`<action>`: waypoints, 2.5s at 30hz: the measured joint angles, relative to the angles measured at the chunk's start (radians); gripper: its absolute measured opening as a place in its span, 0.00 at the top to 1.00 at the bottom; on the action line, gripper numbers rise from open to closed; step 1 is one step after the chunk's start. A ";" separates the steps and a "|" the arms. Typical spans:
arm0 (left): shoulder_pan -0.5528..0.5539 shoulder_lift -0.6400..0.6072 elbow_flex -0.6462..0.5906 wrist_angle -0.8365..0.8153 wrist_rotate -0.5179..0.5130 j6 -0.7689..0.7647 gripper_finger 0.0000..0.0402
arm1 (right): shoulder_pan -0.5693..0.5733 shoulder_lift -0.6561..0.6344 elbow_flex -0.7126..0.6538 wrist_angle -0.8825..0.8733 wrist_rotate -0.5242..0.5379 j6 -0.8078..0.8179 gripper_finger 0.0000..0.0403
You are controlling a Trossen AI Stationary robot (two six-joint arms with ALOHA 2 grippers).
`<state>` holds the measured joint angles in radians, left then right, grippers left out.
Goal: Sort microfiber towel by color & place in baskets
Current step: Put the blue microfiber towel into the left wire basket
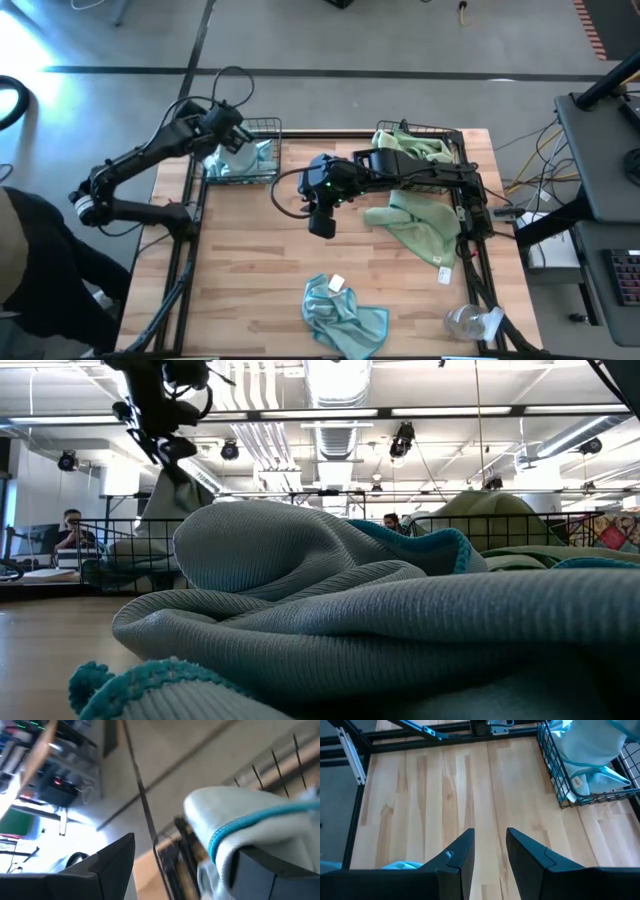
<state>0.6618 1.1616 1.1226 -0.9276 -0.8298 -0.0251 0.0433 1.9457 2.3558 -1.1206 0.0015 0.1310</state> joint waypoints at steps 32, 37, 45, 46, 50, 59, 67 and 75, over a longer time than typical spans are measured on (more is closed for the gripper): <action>-0.051 0.129 0.174 -0.074 0.767 -0.074 0.35 | 0.000 0.000 0.000 -0.084 0.001 0.008 0.75; -0.134 0.012 0.104 0.054 0.884 -0.128 0.35 | 0.000 0.000 0.000 -0.148 0.001 0.027 0.76; -0.384 -0.144 -0.085 0.177 0.876 -0.314 0.35 | 0.002 0.000 0.000 -0.330 0.009 0.076 0.76; -0.418 -0.156 -0.113 0.207 0.870 -0.351 0.35 | 0.004 0.000 0.000 -0.355 0.018 0.091 0.76; -0.540 -0.181 -0.221 0.348 0.842 -0.457 0.35 | 0.005 0.000 0.000 -0.450 0.055 0.169 0.76; -0.685 -0.076 -0.395 0.669 0.938 -0.511 0.35 | 0.036 -0.001 -0.007 -0.450 0.077 0.275 0.77; -0.754 0.111 -0.415 0.771 1.030 -0.566 0.35 | 0.089 -0.032 -0.007 -0.450 0.070 0.278 0.77; -0.848 0.377 -0.301 0.853 1.040 -0.594 0.35 | 0.157 -0.103 -0.007 -0.451 0.069 0.298 0.78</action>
<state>-0.1863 1.5382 0.8217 -0.0743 0.2100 -0.6194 0.2008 1.8429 2.3486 -1.5715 0.0708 0.4285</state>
